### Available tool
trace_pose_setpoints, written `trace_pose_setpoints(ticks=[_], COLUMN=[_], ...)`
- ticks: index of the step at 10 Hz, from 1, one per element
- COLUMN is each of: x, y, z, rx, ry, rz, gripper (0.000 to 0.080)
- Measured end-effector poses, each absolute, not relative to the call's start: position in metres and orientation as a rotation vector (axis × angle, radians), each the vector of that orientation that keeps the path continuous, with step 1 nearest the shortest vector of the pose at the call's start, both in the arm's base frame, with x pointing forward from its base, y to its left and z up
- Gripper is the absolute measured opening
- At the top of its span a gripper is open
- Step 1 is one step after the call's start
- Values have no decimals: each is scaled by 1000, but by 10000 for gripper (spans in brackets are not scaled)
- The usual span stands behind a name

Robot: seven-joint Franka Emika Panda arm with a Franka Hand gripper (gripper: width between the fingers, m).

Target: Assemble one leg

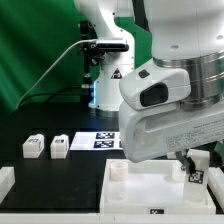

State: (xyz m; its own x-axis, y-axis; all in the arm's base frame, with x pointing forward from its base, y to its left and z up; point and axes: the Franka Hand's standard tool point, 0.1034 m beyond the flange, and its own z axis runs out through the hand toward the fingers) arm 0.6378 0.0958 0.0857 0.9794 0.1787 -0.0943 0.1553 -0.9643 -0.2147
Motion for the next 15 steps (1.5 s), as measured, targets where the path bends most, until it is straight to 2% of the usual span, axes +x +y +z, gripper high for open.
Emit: trace_pose_setpoints(ticks=[1, 2, 3, 4, 7, 11, 12, 15], x=[636, 631, 625, 619, 612, 612, 612, 613], y=[94, 94, 92, 91, 91, 91, 91, 91], z=[83, 81, 76, 71, 66, 66, 66, 67], rx=[-2920, -2922, -2921, -2921, -2921, -2920, -2920, -2921], ry=[-244, -243, -237, -231, -225, -225, -225, -225], rz=[165, 167, 183, 201, 223, 224, 225, 221], gripper=[399, 577, 577, 635, 649, 634, 433, 402])
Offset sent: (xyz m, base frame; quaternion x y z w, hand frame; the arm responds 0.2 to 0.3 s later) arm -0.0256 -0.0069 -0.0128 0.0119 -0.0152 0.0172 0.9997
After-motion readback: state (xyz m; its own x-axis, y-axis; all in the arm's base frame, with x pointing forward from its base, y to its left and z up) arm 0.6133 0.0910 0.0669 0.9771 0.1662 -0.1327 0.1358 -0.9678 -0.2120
